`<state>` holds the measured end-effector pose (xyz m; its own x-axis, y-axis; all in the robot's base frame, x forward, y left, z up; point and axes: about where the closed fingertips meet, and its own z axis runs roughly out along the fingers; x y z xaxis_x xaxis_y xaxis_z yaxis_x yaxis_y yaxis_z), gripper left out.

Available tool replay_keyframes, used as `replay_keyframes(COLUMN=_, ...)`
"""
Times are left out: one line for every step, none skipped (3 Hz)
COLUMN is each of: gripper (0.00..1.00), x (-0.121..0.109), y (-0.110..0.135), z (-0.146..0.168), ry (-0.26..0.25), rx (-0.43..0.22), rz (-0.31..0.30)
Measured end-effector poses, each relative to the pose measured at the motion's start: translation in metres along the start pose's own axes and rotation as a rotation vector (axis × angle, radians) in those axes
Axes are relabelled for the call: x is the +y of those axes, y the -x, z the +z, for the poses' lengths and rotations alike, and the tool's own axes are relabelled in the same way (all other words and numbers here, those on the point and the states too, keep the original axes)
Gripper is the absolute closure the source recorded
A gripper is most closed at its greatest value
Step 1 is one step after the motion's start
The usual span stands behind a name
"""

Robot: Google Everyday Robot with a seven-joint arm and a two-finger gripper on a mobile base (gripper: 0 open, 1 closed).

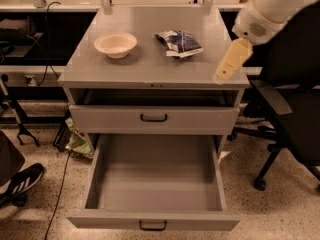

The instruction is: Place blue chip bag into middle drawer

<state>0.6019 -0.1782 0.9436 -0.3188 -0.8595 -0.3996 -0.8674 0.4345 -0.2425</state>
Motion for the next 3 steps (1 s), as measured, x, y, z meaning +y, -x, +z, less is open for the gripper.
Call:
replay_keyframes(gripper=0.0, x=-0.01, y=0.007, z=0.007, ry=-0.006, rx=-0.021, rz=0.015)
replay_keyframes(gripper=0.0, x=-0.016, y=0.002, z=0.015, ry=-0.022, rx=-0.038, rz=0.099)
replay_keyframes(gripper=0.0, x=-0.038, y=0.011, z=0.034, ry=-0.069, rx=-0.112, rz=0.209)
